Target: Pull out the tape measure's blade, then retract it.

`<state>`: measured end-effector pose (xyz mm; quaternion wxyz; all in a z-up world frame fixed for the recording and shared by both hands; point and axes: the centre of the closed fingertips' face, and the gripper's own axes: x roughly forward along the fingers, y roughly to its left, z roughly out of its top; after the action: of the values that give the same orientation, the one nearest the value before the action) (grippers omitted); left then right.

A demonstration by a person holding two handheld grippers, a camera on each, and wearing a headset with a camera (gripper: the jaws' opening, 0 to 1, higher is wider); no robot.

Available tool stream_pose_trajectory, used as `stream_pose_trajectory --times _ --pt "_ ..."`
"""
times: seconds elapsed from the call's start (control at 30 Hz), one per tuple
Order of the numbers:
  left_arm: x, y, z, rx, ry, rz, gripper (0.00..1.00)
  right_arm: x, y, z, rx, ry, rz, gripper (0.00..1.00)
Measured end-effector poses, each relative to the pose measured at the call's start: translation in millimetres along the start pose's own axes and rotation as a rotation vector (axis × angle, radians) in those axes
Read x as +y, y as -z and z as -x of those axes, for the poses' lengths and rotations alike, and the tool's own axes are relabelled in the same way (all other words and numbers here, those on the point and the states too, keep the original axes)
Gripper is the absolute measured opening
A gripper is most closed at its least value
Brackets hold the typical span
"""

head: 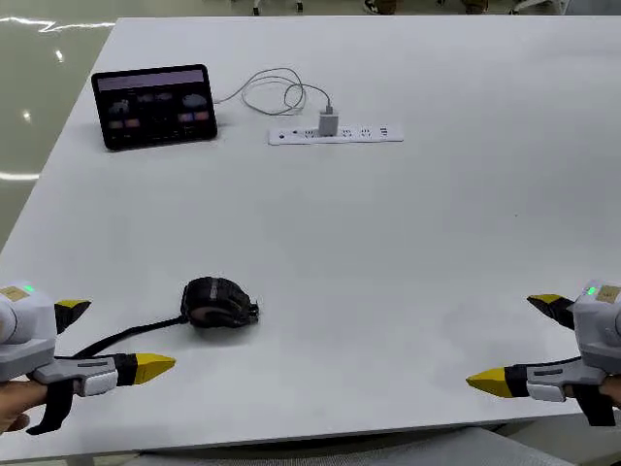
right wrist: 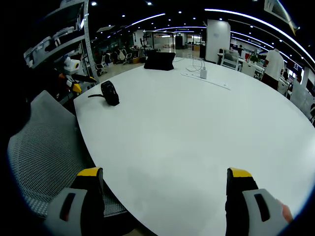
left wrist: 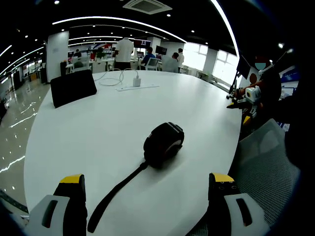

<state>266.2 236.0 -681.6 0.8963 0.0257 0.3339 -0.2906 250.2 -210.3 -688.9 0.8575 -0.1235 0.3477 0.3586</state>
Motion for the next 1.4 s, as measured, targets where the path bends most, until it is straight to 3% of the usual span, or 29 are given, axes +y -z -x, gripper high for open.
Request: stream_pose_trajectory --times 0.57,0.87,1.13,1.4 --pt "-2.3 -6.7 -4.4 0.002 0.044 -0.034 1.00 4.9 -11.8 -7.4 -0.008 -0.011 0.020 1.00" --pt "-10.9 -21.3 -14.1 0.003 0.103 -0.078 1.00 11.8 -27.7 -19.6 -0.016 -0.039 0.053 1.00" --pt "-13.4 -30.6 -25.8 0.034 0.150 -0.163 0.99 20.8 -40.6 -29.6 -0.029 -0.076 0.081 1.00" --pt "-13.1 -37.0 -34.3 0.073 0.189 -0.241 1.00 18.9 -49.8 -39.4 -0.025 -0.086 0.121 1.00"
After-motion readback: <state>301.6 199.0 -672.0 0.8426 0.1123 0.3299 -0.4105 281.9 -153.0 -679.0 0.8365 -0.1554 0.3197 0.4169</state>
